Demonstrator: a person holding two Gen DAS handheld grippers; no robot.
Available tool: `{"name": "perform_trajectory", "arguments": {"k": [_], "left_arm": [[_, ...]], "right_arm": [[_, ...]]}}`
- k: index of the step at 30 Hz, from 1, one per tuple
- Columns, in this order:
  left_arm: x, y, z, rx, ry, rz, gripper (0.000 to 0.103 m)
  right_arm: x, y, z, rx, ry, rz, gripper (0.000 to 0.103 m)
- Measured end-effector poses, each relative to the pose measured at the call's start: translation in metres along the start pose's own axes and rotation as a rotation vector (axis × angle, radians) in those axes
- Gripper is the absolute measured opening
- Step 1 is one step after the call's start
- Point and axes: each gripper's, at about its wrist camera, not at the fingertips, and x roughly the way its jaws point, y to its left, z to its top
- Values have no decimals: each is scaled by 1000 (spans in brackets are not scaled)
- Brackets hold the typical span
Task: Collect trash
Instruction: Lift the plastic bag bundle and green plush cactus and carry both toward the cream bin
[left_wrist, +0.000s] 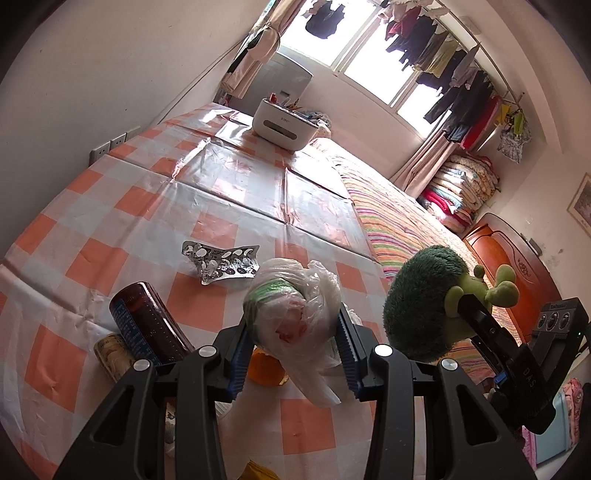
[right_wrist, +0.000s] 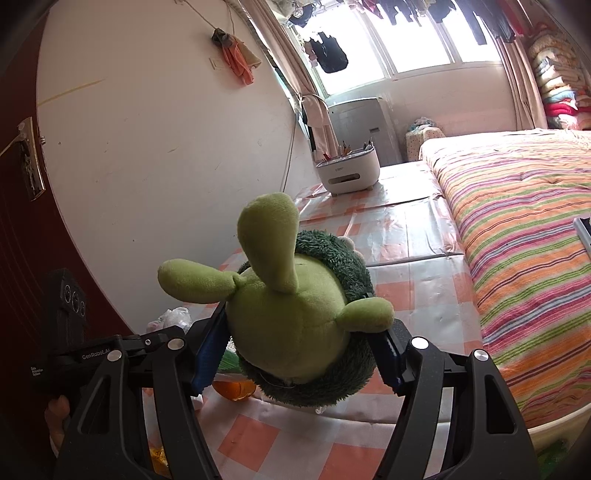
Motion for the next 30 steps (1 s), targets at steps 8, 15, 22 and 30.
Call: {"name": "perform_trajectory", "arguments": {"k": [8, 15, 22, 30], "left_arm": [[2, -33, -14, 115, -15, 19, 40], [7, -67, -30, 205, -16, 20, 40], [7, -106, -50, 287, -6, -28, 40], [11, -144, -72, 366, 20, -77, 40]], "right_arm": [[-23, -11, -8, -9, -1, -37, 67], [-44, -27, -20, 10, -2, -87, 67], [-66, -46, -25, 40, -21, -172, 67], [-92, -66, -32, 66, -41, -234, 68]]}}
